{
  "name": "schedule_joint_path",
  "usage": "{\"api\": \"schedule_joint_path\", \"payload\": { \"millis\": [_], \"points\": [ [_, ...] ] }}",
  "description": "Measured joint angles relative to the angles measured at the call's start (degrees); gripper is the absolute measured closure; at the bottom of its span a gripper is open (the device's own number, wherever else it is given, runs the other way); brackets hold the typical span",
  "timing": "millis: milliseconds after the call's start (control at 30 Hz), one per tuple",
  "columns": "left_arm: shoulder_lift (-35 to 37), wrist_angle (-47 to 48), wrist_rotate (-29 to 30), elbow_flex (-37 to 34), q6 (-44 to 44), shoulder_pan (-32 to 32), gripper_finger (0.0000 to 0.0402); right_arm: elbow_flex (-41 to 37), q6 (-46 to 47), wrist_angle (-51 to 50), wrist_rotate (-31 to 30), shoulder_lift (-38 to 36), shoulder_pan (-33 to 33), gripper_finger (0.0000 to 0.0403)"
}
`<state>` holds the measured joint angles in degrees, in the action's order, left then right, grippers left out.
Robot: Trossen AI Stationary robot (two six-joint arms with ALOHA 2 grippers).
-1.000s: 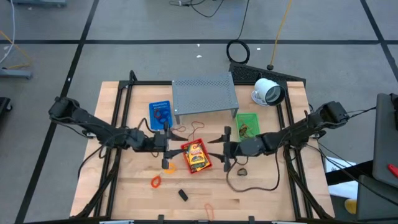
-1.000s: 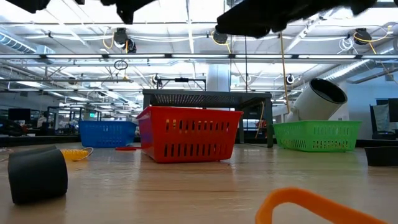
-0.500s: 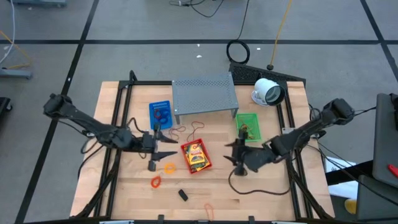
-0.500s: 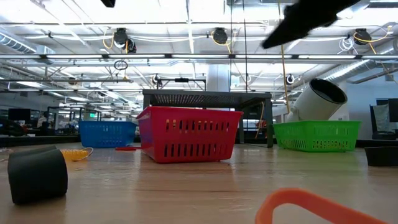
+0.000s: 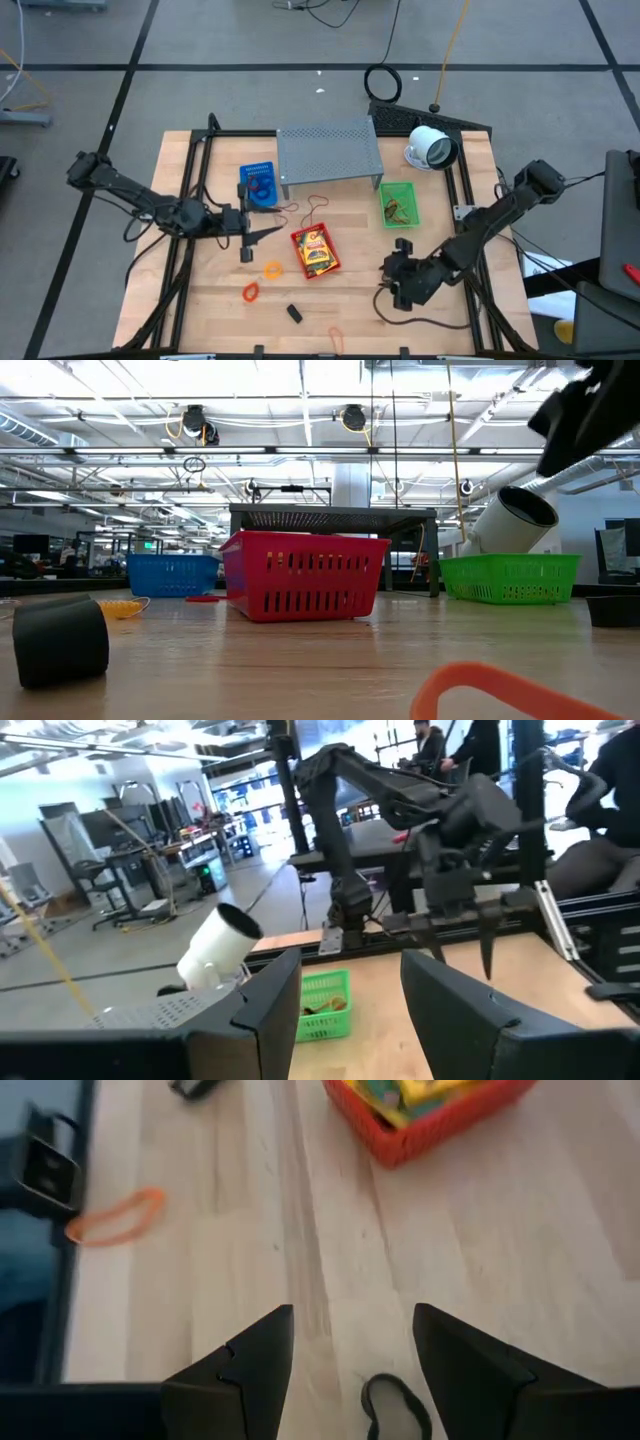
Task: Pick & Place Office Desk Supplies
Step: Put the right black rubber band into the green bin
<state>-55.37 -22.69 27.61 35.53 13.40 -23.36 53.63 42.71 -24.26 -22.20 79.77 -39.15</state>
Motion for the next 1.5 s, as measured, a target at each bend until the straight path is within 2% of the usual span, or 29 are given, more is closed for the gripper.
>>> {"api": "schedule_joint_path", "payload": {
  "millis": [167, 367, 733, 867, 1100, 1233, 1333, 1500],
  "points": [
    [0.0, 0.2, 0.0, 0.0, -2.1, 1.3, 0.0218, 0.0, 1.1, -0.8, 3.8, 4.0, 1.4, 0.0206],
    [0.0, 0.9, -0.1, 0.0, -6.4, 1.0, 0.0218, 0.0, 4.8, -7.9, 6.0, 6.2, 2.8, 0.0206],
    [0.0, 3.7, -0.3, 0.0, -11.0, 0.6, 0.0218, 0.0, 6.0, -15.3, 6.3, 6.4, 4.4, 0.0206],
    [0.0, 3.7, -0.3, 0.0, -11.0, 0.4, 0.0218, 0.0, 6.1, -15.5, 8.9, 6.4, 5.6, 0.0206],
    [0.0, 3.7, -0.3, 0.0, -10.8, 0.4, 0.0218, 0.0, 6.1, -15.4, 9.4, 6.4, 5.9, 0.0206],
    [0.0, 3.7, -0.3, 0.0, -10.7, 0.4, 0.0218, -1.6, 5.7, -11.5, 10.7, 6.4, 6.1, 0.0206],
    [0.0, 3.7, -0.3, 0.0, -10.9, 0.4, 0.0218, -5.3, 5.7, -5.6, 13.4, 6.4, 6.5, 0.0206],
    [0.0, 4.5, -0.3, 0.0, -11.7, 0.4, 0.0218, -11.5, 8.6, 1.3, 14.3, 6.2, 7.4, 0.0207]
  ]
}}
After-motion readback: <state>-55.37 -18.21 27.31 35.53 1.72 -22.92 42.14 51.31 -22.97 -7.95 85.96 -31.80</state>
